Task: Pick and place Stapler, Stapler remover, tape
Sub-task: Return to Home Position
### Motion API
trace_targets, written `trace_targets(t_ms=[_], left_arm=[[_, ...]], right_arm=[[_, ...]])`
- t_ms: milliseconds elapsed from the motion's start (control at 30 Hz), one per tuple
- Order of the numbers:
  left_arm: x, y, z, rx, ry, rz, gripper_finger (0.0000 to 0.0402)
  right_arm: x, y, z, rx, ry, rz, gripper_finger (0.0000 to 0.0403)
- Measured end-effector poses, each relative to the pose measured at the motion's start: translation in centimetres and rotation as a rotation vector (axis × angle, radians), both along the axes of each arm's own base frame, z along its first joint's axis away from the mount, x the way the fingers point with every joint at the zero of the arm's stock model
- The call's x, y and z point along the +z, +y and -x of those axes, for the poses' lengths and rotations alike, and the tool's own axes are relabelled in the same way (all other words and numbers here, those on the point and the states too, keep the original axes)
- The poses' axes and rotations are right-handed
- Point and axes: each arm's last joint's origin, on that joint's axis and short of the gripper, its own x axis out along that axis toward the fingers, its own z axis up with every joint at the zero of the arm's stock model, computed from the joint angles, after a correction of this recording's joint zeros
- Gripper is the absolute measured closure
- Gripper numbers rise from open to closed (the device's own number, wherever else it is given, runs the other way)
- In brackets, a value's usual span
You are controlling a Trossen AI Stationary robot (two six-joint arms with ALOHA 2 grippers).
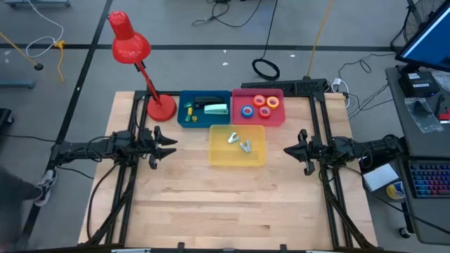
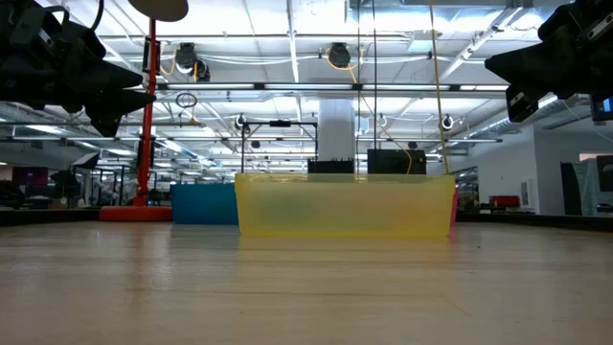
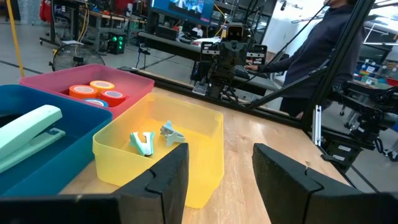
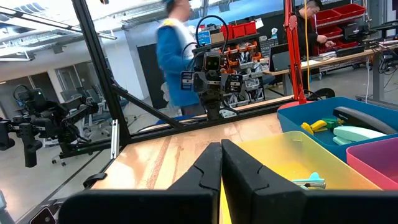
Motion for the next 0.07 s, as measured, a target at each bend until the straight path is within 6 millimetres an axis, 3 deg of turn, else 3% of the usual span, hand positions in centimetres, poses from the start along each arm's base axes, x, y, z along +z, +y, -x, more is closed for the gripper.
trace_targets(t_ms=[67], left_arm=[[0.0,0.0,0.0,0.001,0.0,0.0,0.0224]], right_arm=[[0.0,0.0,0.0,0.0,0.0,0.0,0.0399]])
